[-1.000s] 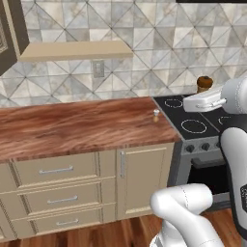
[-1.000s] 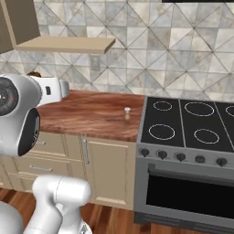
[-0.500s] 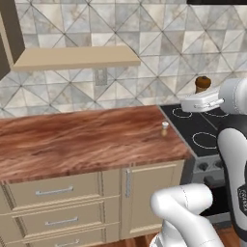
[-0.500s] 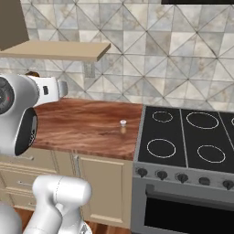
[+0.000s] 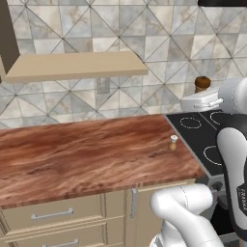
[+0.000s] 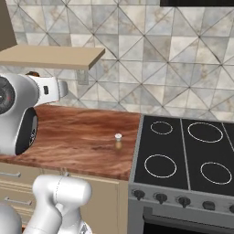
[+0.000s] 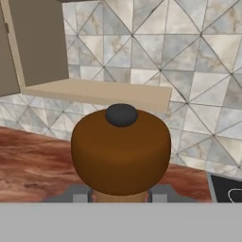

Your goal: Take 2 condiments from the cabinet and move them on the counter near the stove.Make sure the condiments are lined up with each other, next to each other.

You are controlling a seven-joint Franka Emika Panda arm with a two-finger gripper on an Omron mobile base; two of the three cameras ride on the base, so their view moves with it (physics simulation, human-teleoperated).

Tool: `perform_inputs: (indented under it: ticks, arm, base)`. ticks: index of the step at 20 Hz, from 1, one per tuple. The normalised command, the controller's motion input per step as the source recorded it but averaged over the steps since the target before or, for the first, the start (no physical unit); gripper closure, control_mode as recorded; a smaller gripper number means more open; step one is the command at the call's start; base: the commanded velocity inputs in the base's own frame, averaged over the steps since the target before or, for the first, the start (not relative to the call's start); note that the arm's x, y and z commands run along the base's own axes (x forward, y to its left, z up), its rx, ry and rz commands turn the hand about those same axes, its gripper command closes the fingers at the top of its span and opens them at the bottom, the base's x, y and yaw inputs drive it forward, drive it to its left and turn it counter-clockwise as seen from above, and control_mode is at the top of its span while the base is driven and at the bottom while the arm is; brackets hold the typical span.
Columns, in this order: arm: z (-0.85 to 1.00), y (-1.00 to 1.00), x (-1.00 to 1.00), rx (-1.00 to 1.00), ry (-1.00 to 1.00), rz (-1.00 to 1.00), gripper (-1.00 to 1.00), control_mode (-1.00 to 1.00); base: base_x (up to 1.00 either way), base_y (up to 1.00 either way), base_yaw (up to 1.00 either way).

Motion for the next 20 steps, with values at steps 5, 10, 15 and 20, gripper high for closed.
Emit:
perform_inputs:
  ticks: [5,10,15,20]
  arm:
    - [0.00,0.00,0.00,0.00,0.00,0.00,1.00,1.00]
    - [0.00,0.00,0.00,0.00,0.00,0.00,1.00,1.00]
    - [0.00,0.00,0.00,0.00,0.00,0.00,1.00,1.00]
    - [0.00,0.00,0.00,0.00,0.00,0.00,1.00,1.00]
  base:
    - [0.35,-0.15,-0.04]
    - [0.43,-0.15,-0.05]
    - [0.43,-0.10,-0.06]
    - [0.17,0.00,-0.05]
